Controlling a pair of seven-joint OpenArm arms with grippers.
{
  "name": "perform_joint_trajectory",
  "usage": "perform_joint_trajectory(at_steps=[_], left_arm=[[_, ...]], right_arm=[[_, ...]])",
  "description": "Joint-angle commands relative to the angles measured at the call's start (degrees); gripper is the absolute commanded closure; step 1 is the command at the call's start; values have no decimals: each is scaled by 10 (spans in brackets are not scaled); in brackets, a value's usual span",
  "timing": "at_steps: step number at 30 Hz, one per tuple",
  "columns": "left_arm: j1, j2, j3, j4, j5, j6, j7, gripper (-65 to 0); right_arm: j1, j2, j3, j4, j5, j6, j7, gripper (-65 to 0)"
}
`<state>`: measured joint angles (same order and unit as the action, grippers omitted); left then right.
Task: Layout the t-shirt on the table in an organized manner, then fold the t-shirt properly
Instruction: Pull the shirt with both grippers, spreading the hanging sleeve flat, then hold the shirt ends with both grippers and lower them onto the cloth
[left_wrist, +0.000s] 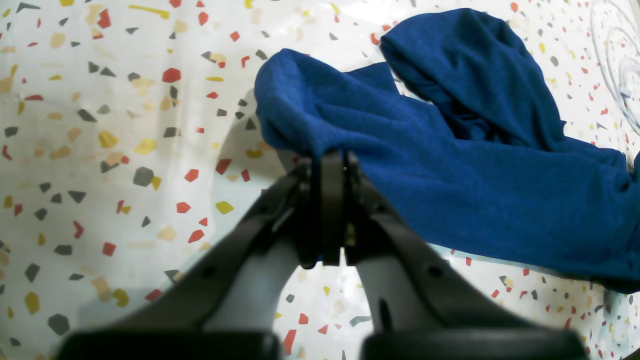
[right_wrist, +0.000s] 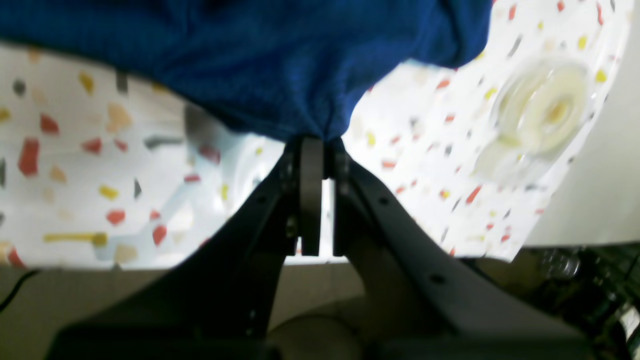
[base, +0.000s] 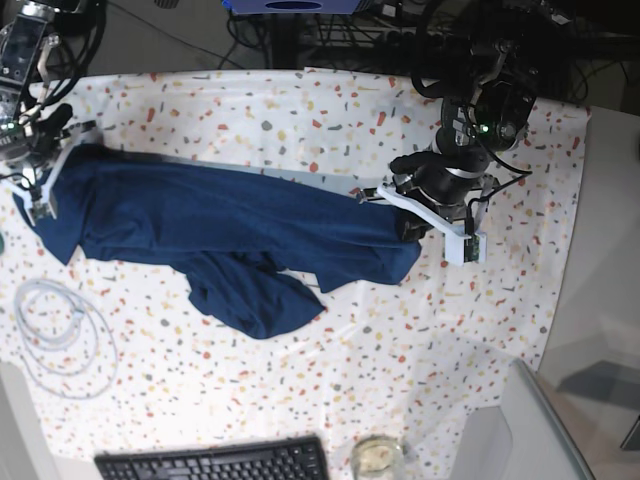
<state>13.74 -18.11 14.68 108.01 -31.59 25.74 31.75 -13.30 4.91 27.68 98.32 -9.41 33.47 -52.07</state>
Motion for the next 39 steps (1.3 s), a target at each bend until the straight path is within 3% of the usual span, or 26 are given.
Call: perform_joint_trajectory(at_steps=[1, 39], left_arm=[[-2, -3, -3, 12, 3, 1, -14, 0], [9, -2, -3, 11, 3, 1, -14, 0]], right_arm=[[2, 8, 1, 9, -1, -2, 3, -18], [1, 5, 1, 6, 0, -2, 2, -18]])
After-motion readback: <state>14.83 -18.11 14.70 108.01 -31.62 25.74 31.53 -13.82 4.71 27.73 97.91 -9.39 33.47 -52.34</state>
